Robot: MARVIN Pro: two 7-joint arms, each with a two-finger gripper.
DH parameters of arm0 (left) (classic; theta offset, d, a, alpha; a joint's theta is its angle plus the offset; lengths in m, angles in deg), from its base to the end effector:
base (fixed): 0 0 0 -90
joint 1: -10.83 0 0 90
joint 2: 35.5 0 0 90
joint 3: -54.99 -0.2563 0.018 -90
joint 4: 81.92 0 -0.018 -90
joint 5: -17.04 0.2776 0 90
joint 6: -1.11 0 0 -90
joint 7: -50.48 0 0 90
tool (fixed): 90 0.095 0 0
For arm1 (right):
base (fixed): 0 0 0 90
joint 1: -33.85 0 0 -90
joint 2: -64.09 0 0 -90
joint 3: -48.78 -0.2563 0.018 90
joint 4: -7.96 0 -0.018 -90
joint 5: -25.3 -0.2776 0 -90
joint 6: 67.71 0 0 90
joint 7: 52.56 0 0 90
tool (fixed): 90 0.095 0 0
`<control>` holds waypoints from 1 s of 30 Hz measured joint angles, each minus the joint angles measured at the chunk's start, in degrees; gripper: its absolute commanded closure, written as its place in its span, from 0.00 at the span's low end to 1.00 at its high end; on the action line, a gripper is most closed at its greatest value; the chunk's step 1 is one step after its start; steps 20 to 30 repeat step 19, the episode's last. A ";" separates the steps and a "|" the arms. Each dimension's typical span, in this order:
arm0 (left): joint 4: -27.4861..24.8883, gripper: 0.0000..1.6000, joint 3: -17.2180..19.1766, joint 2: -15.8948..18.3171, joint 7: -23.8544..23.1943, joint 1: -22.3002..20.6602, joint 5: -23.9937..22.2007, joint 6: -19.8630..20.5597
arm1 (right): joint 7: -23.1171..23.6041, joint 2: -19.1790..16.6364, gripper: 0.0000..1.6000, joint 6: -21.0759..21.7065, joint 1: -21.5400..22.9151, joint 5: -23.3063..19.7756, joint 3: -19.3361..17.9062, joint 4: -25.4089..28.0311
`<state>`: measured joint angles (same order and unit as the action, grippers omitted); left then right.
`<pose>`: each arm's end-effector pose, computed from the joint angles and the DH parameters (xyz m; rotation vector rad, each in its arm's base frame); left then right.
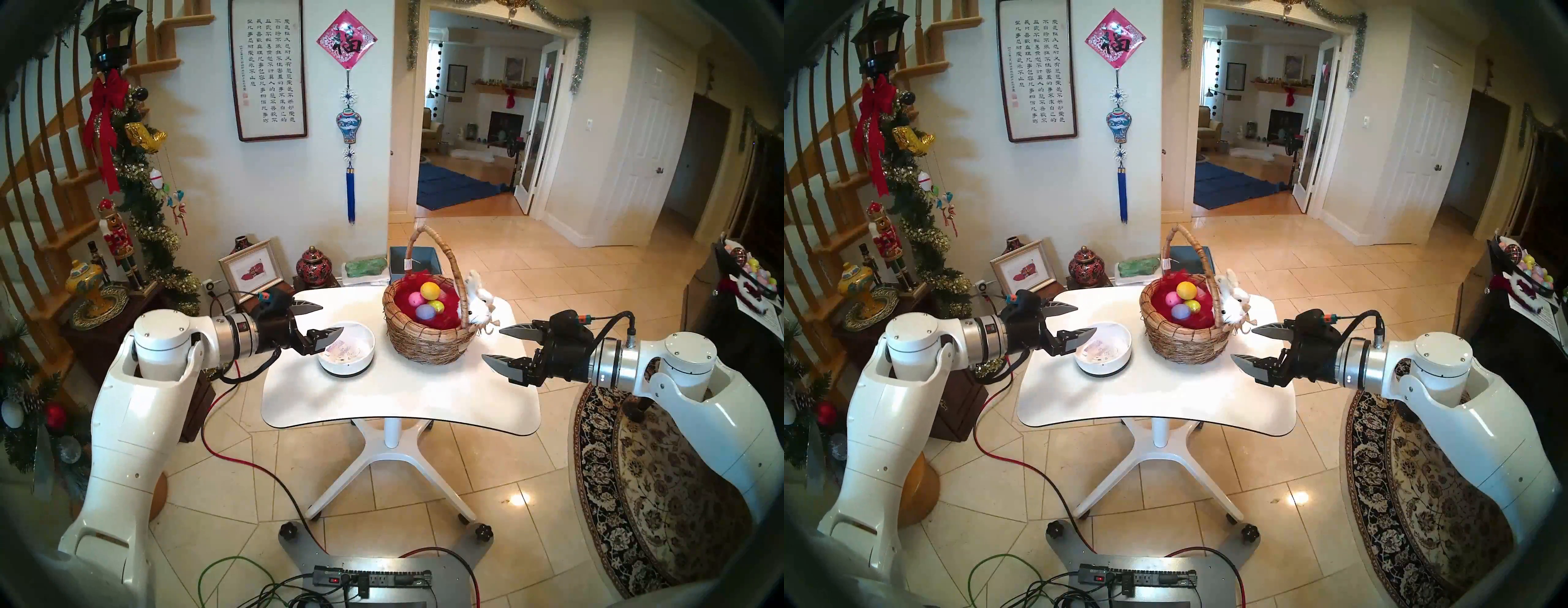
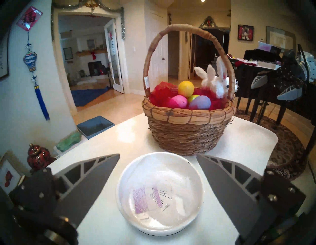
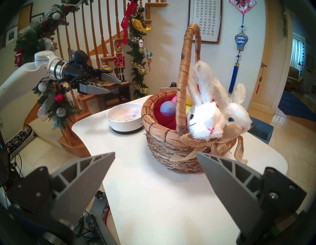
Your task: Put easter egg into basket
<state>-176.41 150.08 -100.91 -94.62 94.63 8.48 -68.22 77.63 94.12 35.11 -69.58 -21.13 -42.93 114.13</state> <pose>0.3784 0.0621 -0.2133 2.0084 -0.9373 1.5163 0.3147 -0.1034 -0.1882 -2.0030 -0.9593 -1.3811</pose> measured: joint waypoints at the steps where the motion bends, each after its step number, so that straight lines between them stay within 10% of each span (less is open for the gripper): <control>1: 0.00 0.00 0.01 -0.20 0.22 0.21 0.00 -0.23 | 0.00 0.00 0.00 0.00 0.00 0.00 0.00 0.00; 30: 0.10 0.00 0.00 -1.64 1.46 1.10 -0.23 -2.25 | -0.01 0.00 0.00 0.00 0.00 -0.01 -0.02 0.01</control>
